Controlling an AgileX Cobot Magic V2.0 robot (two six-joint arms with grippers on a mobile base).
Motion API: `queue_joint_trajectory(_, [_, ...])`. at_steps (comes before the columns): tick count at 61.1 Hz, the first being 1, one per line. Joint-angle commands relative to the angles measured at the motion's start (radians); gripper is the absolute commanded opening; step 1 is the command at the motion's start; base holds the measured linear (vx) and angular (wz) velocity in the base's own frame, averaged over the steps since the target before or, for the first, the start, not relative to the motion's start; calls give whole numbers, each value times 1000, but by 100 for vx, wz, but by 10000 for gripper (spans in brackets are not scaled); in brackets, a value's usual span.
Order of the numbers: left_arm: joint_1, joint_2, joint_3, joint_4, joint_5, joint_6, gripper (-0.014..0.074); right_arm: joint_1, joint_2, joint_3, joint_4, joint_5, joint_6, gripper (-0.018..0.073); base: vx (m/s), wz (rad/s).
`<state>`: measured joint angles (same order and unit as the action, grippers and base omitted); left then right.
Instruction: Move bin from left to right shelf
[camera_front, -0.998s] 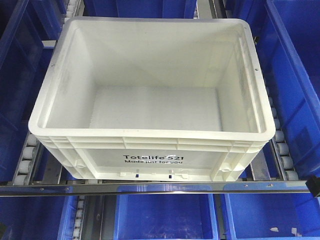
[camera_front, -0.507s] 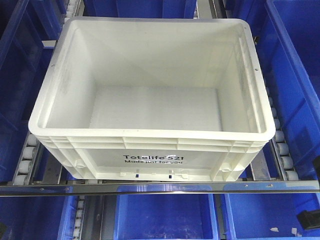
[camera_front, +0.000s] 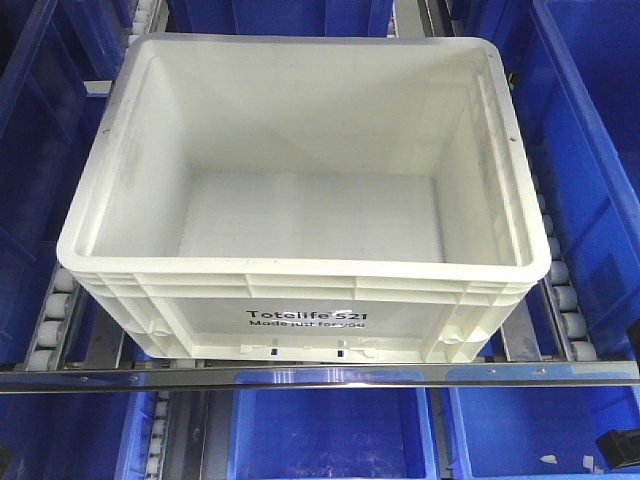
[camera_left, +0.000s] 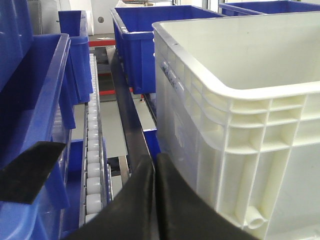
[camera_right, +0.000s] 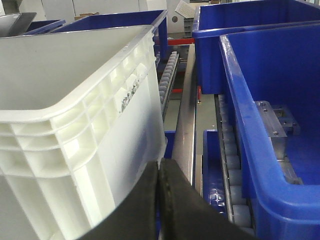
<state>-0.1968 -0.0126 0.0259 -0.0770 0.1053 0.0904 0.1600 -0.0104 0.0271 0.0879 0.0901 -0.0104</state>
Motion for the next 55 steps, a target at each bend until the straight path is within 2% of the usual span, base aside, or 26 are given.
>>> queue_joint_trajectory(1, [-5,-11,-18,-9,-76,-5,-8,-5,-3,19,-8,-71,-1,-8,0,0])
queue_joint_trajectory(55, [-5,-11,-18,-9,-76,-5,-8,-5,-3,19,-8,-71,-1,-8,0,0])
